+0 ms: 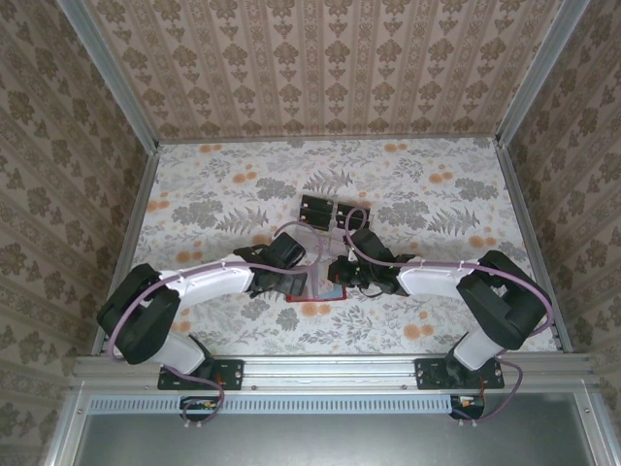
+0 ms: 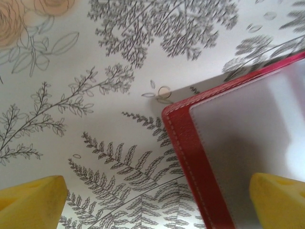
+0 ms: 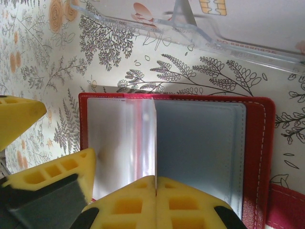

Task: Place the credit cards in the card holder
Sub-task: Insert the credit card into the card slot.

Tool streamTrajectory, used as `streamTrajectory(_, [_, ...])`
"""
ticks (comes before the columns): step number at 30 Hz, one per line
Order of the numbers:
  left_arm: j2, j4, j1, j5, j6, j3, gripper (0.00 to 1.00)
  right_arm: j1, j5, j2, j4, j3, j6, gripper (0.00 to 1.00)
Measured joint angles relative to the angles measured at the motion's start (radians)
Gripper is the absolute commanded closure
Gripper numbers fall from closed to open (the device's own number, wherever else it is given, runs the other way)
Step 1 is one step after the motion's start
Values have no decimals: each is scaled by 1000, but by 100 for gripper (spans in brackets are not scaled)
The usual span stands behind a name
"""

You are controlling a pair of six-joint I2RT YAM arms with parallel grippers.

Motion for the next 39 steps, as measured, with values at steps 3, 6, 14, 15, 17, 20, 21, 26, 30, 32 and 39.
streamTrajectory(3, [21,-11,0,-6,-2,0,0,0,0,0,3,-5,0,100])
streamTrajectory(6, [21,-12,0,-10,-10,2,0,0,0,0,10,-8,1,100])
streamTrajectory(14, [20,-15,4,-14,-28,0,0,0,0,0,46,-26,3,100])
streamTrajectory(15, [20,-15,5,-14,-28,0,0,0,-1,0,54,-29,3,100])
streamTrajectory(17, [16,-14,9,-13,-29,-3,0,0,-5,-3,84,-43,3,100])
streamTrajectory(20, [1,-13,9,-13,-35,-17,0,0,-9,-20,129,-69,4,100])
streamTrajectory(21, [-6,-13,8,-13,-37,-22,0,0,-9,-26,139,-74,4,100])
streamTrajectory(26, [-44,-10,9,-10,-43,-47,0,0,-12,-51,195,-79,16,100])
streamTrajectory(30, [-100,-7,8,-3,-46,-60,0,0,-12,-53,229,-78,27,100])
streamTrajectory(32, [-128,-2,8,-1,-47,-60,0,0,-12,-53,240,-78,30,100])
streamTrajectory(39, [-144,10,8,18,-54,-76,0,8,-12,-24,288,-78,48,100])
